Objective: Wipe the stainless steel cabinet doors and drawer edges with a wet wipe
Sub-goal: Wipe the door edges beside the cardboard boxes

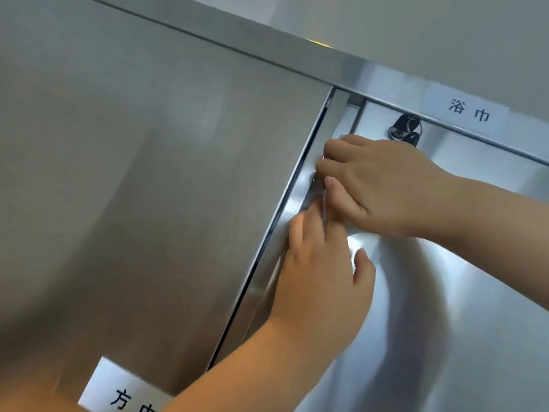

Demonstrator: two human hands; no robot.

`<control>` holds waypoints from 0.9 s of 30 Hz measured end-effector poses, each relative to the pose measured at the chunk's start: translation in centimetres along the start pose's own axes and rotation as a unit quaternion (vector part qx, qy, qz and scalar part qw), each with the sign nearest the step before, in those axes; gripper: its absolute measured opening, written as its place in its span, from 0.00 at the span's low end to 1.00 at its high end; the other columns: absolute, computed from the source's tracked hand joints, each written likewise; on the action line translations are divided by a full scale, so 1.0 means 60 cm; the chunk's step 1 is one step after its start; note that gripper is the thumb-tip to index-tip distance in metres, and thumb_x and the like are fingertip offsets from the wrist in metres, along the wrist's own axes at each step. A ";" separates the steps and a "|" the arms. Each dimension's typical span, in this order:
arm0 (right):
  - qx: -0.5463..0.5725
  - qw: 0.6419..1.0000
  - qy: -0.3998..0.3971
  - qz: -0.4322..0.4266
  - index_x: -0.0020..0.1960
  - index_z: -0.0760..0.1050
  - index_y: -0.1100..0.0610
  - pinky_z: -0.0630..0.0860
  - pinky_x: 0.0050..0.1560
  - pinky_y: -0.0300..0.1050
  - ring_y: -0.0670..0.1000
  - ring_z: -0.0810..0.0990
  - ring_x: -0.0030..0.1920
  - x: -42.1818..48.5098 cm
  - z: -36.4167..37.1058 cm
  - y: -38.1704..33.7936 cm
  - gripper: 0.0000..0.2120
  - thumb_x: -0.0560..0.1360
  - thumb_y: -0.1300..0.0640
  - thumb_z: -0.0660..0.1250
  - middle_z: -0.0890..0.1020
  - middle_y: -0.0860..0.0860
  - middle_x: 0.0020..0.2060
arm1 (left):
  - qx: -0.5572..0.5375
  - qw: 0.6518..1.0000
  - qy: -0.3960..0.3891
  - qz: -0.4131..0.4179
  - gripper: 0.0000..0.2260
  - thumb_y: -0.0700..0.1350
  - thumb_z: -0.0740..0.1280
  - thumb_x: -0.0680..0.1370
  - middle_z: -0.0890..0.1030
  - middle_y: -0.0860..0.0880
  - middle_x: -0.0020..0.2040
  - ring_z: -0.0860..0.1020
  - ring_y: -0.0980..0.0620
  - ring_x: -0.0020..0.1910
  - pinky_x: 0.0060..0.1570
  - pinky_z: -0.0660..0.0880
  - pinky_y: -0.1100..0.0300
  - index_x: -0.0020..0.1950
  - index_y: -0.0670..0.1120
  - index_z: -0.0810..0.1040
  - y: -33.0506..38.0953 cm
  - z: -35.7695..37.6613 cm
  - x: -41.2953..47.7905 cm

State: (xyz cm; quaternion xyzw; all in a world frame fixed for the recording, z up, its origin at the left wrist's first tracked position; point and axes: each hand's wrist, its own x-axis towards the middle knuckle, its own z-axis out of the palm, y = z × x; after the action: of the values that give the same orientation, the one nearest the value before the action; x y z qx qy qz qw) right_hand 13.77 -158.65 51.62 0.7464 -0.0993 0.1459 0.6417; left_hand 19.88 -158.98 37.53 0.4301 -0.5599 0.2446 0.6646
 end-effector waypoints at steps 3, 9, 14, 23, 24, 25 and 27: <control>-0.016 1.000 -0.002 0.020 0.45 0.70 0.54 0.61 0.36 0.44 0.51 0.70 0.45 0.010 -0.008 0.029 0.26 0.74 0.47 0.34 0.68 0.49 0.41 | -0.022 1.000 -0.005 0.013 0.29 0.46 0.59 0.76 0.59 0.51 0.73 0.57 0.52 0.69 0.68 0.60 0.57 0.76 0.48 0.53 0.004 -0.003 0.035; 0.008 0.999 -0.005 0.043 0.46 0.70 0.54 0.67 0.42 0.45 0.51 0.70 0.47 0.023 -0.019 0.083 0.29 0.73 0.45 0.32 0.71 0.49 0.44 | -0.069 0.997 -0.033 0.015 0.29 0.45 0.58 0.78 0.56 0.52 0.75 0.54 0.53 0.71 0.70 0.57 0.55 0.77 0.48 0.51 0.010 -0.009 0.085; -0.005 0.999 -0.005 0.051 0.42 0.63 0.52 0.61 0.39 0.43 0.48 0.65 0.43 0.034 -0.017 0.095 0.23 0.72 0.44 0.31 0.68 0.48 0.41 | -0.058 0.998 -0.028 0.001 0.30 0.46 0.58 0.78 0.61 0.51 0.70 0.56 0.52 0.68 0.68 0.60 0.56 0.77 0.46 0.50 0.022 -0.003 0.100; 0.053 0.998 0.014 0.018 0.43 0.68 0.56 0.69 0.41 0.47 0.51 0.66 0.45 0.016 -0.003 0.055 0.24 0.75 0.46 0.36 0.69 0.51 0.42 | -0.028 0.999 -0.018 -0.011 0.31 0.44 0.61 0.76 0.59 0.48 0.73 0.54 0.51 0.71 0.70 0.56 0.57 0.77 0.41 0.51 0.008 -0.002 0.040; 0.058 0.998 0.014 0.012 0.44 0.71 0.57 0.71 0.42 0.49 0.52 0.67 0.45 0.011 0.000 0.044 0.26 0.75 0.46 0.37 0.70 0.51 0.42 | -0.019 1.000 -0.018 -0.013 0.32 0.44 0.61 0.76 0.58 0.47 0.73 0.53 0.51 0.71 0.71 0.56 0.57 0.77 0.41 0.51 0.006 -0.003 0.026; 0.064 0.998 0.012 0.004 0.46 0.72 0.57 0.72 0.43 0.51 0.52 0.68 0.46 0.006 0.004 0.031 0.27 0.76 0.47 0.37 0.70 0.51 0.43 | -0.006 1.000 -0.020 -0.016 0.32 0.44 0.61 0.76 0.56 0.47 0.74 0.53 0.50 0.72 0.71 0.55 0.57 0.77 0.41 0.50 0.003 -0.004 0.010; 0.077 0.997 0.005 -0.018 0.47 0.74 0.58 0.72 0.45 0.53 0.53 0.68 0.46 -0.007 0.013 0.007 0.26 0.77 0.48 0.39 0.70 0.52 0.43 | 0.024 0.999 -0.033 -0.018 0.33 0.45 0.61 0.76 0.53 0.46 0.75 0.50 0.50 0.73 0.72 0.55 0.57 0.77 0.41 0.49 -0.004 -0.005 -0.027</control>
State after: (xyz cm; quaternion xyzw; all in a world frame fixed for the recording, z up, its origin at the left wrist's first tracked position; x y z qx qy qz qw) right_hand 13.33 -159.51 51.74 0.7943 -0.0714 0.1453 0.5855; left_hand 19.81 -158.58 35.92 0.4642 -0.5674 0.2317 0.6395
